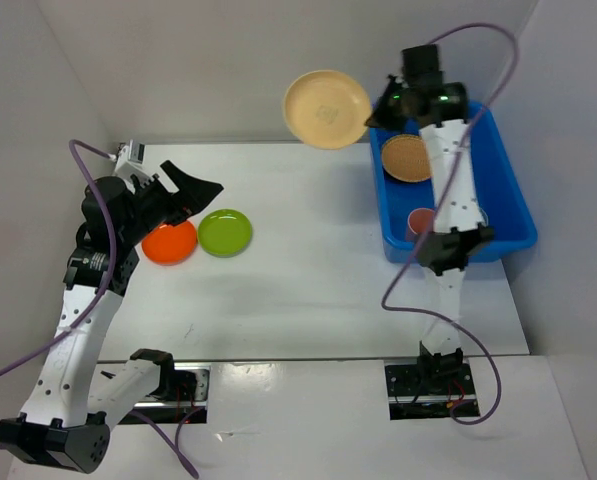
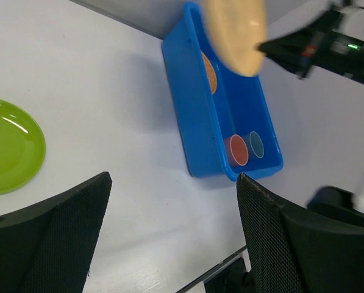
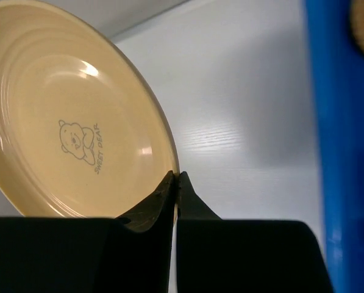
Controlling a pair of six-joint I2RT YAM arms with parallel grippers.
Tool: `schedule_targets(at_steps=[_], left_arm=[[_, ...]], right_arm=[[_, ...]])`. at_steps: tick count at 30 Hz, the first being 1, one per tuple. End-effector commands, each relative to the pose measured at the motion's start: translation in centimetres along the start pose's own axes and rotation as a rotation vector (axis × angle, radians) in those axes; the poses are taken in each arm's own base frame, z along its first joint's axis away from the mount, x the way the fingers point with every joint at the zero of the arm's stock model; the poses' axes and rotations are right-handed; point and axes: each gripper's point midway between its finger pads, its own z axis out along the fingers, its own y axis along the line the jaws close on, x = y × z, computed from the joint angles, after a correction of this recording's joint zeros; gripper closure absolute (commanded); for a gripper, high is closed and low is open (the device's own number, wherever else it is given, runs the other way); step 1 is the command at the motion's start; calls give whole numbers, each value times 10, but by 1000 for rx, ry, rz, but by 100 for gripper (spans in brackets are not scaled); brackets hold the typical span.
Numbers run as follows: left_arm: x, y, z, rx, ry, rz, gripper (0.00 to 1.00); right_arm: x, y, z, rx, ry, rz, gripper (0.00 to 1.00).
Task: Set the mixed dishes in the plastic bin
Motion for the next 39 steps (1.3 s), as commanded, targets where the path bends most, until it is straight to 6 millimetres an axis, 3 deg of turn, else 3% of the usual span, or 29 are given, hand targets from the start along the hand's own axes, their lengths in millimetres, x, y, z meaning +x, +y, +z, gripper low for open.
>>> schedule_targets(at_steps=[1,2,3,4,8,11,15,17,20,21,25,30,33,36,39], left_arm=[[-10,-10,-4,40,-39,-1,10],[-10,-10,-4,40,-39,-1,10],[-10,-10,-4,40,-39,-1,10],[-10,-10,-4,40,-39,-1,10],[-4,-5,3,44,-12,-19,10],[-3,-6,9,54,9,-31,10],[-11,-13,7,66,-17,-20,10],[-11,-13,7,66,-17,-20,10],[-9,-9,6,54,-17,-24,10],[-9,-9,6,54,-17,-24,10],[-14,-10,5,47,-36,-21,10],[-15,-6,8,34,-37,-25,10],[-12,-3,7,22,-24,-33,10],[-13,-4,6,21,-23,-25,10],[-11,-2,6,15,-17,-28,10]], right_arm=[[-34,-48,-73,89,-91,11,100],[-42,-53,-101,91,-131,2,100],[-39,-72,-101,131,-110,10,100],[-50,-97,-110,179,-134,13,100],[-76,-134,-123,223,-195,55,100],[-97,-166,-118,284,-241,92,100],[-108,-207,-97,294,-229,161,100],[-119,-218,-84,275,-259,176,100],[-118,-230,-56,265,-248,202,100],[-109,-240,-38,274,-204,216,100],[-98,-258,-8,289,-169,250,100],[-96,-269,15,276,-195,304,100],[-81,-284,39,288,-170,336,100],[-70,-289,51,271,-158,376,100],[-71,-300,56,284,-187,398,100]])
